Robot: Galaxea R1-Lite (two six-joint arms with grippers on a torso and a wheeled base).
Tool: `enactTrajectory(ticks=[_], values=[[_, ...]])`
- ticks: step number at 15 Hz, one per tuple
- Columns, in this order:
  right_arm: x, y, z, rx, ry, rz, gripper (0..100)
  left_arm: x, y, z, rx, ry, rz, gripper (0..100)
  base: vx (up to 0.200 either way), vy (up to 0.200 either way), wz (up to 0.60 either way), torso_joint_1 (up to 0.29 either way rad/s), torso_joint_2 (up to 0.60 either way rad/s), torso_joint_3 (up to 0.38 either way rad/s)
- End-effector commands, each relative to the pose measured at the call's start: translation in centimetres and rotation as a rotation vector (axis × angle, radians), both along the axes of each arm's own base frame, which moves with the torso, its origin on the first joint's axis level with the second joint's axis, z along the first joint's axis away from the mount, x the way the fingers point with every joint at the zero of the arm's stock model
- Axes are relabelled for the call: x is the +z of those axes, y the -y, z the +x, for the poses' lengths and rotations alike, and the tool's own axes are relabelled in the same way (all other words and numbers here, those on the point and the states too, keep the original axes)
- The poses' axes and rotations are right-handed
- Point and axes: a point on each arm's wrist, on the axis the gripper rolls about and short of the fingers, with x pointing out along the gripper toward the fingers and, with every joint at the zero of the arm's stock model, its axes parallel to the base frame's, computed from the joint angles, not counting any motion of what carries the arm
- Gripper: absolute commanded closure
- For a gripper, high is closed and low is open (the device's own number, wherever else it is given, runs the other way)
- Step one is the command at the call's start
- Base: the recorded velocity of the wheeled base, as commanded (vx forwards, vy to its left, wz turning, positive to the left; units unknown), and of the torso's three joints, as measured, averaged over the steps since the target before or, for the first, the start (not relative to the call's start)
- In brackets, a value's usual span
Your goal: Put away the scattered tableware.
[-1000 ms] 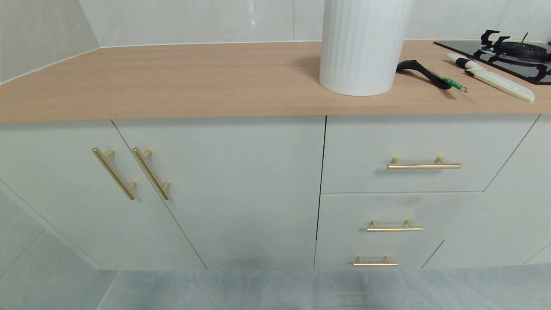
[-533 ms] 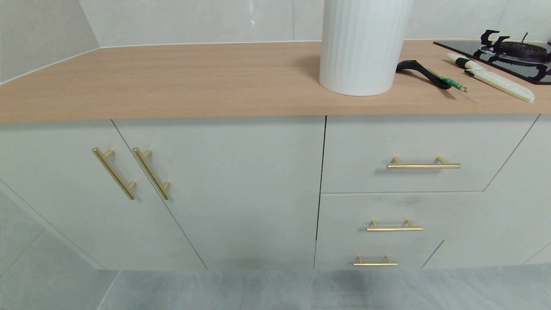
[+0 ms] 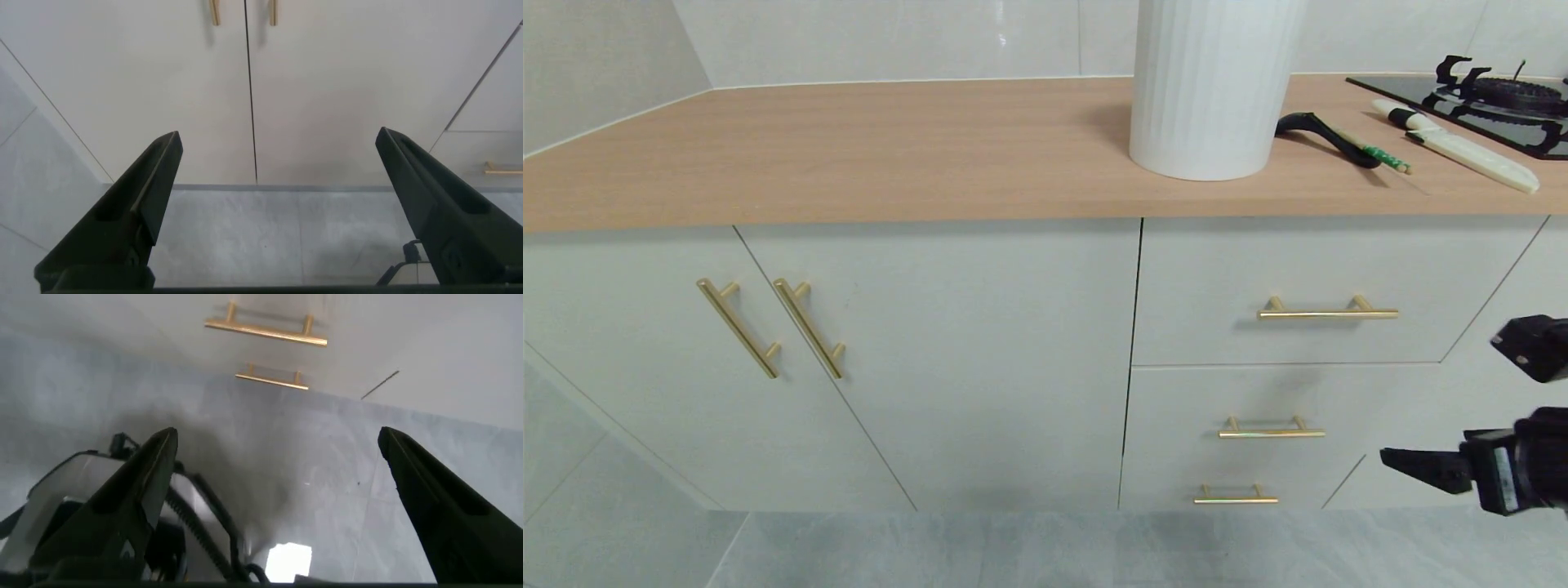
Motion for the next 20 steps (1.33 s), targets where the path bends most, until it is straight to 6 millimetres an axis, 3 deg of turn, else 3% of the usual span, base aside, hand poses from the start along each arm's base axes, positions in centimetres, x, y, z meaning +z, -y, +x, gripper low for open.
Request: enactTrajectory(ticks=[1, 5, 12, 20], values=[[-3.1, -0.5, 5.1, -0.026, -0.163, -0.019, 0, 0.0, 0.0, 0.0, 0.001, 0.000, 0.000, 0, 0.000, 0.000, 0.00, 0.000, 0.00, 0.000], [-7.2, -0.9, 7.9, -0.050, -0.187, -0.017, 0, 0.0, 0.0, 0.0, 0.001, 0.000, 0.000, 0, 0.000, 0.000, 0.00, 0.000, 0.00, 0.000], [-13.3, -2.0, 10.4, -0.095, 0.045, -0.002, 0, 0.0, 0.0, 0.0, 0.001, 0.000, 0.000, 0, 0.000, 0.000, 0.00, 0.000, 0.00, 0.000], [-14.7, -2.7, 11.8, -0.140, 0.123, 0.052, 0, 0.0, 0.0, 0.0, 0.001, 0.000, 0.000, 0, 0.000, 0.000, 0.00, 0.000, 0.00, 0.000]])
